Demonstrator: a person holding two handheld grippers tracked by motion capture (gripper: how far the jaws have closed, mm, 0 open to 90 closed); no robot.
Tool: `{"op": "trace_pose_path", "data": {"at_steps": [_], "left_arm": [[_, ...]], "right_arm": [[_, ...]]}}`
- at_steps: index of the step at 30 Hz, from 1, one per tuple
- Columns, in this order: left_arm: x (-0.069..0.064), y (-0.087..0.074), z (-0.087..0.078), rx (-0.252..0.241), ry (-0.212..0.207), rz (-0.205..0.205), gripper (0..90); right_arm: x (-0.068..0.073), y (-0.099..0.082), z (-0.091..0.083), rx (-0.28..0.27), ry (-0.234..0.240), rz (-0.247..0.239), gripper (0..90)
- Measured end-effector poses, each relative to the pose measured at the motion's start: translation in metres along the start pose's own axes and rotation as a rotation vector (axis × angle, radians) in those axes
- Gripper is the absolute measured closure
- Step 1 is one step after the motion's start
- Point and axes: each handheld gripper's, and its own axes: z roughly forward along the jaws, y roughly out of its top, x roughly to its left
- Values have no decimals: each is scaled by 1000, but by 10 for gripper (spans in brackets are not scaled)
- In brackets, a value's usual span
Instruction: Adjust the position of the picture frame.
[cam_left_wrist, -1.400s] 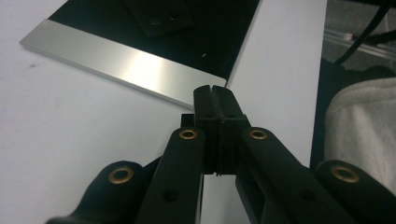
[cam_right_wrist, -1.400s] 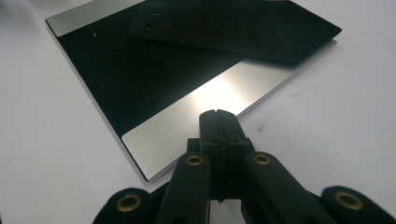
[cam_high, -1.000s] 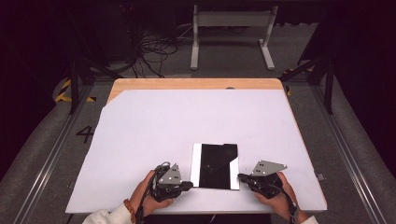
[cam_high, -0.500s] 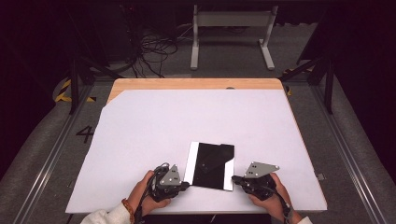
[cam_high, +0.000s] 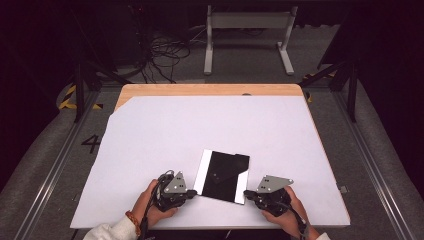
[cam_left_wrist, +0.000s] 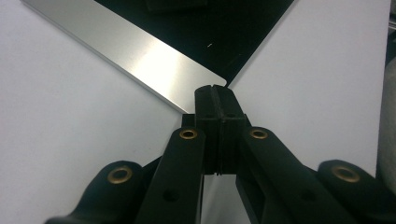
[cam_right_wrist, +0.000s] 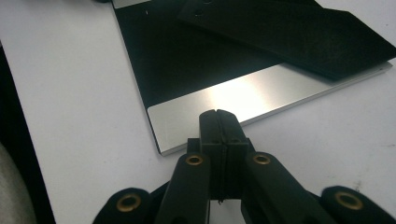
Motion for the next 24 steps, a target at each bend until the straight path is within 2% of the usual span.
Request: {"op": "trace_pose_path", "data": {"at_steps": [2,4,24], "left_arm": [[1,0,0,-1,7,-1,896],[2,-1,0,-6,8,-19,896],[9,1,2,-13,43,-29,897]], "right_arm": [[1,0,0,-1,2,-2,900],[1,0,1,-2,4,-2,900],[3,2,3,-4,3,-26,900]]}}
